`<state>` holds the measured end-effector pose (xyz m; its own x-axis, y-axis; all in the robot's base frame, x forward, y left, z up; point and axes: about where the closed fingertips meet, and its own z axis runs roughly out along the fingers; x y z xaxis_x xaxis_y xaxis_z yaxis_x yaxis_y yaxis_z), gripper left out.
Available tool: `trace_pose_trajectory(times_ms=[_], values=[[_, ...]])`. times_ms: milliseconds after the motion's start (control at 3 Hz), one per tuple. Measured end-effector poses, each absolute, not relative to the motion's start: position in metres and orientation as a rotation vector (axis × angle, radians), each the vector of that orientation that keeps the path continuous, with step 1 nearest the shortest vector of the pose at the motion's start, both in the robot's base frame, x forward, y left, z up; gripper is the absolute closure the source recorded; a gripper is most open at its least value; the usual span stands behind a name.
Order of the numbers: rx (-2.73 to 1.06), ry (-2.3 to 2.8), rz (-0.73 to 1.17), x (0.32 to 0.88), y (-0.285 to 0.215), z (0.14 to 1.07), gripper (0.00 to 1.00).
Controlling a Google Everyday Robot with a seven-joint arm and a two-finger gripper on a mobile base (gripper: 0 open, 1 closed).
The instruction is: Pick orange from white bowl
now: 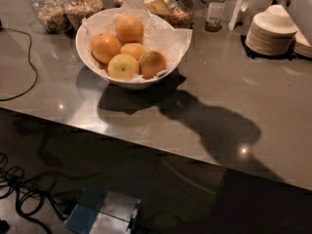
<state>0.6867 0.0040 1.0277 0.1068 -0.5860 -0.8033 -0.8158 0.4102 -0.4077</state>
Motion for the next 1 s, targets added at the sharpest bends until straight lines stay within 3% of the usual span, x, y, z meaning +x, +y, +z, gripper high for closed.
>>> trace_pose_trajectory(times_ms=[1000], values=[[-1.448, 1.626, 0.225, 0.716, 0.046, 0.993, 0.34]])
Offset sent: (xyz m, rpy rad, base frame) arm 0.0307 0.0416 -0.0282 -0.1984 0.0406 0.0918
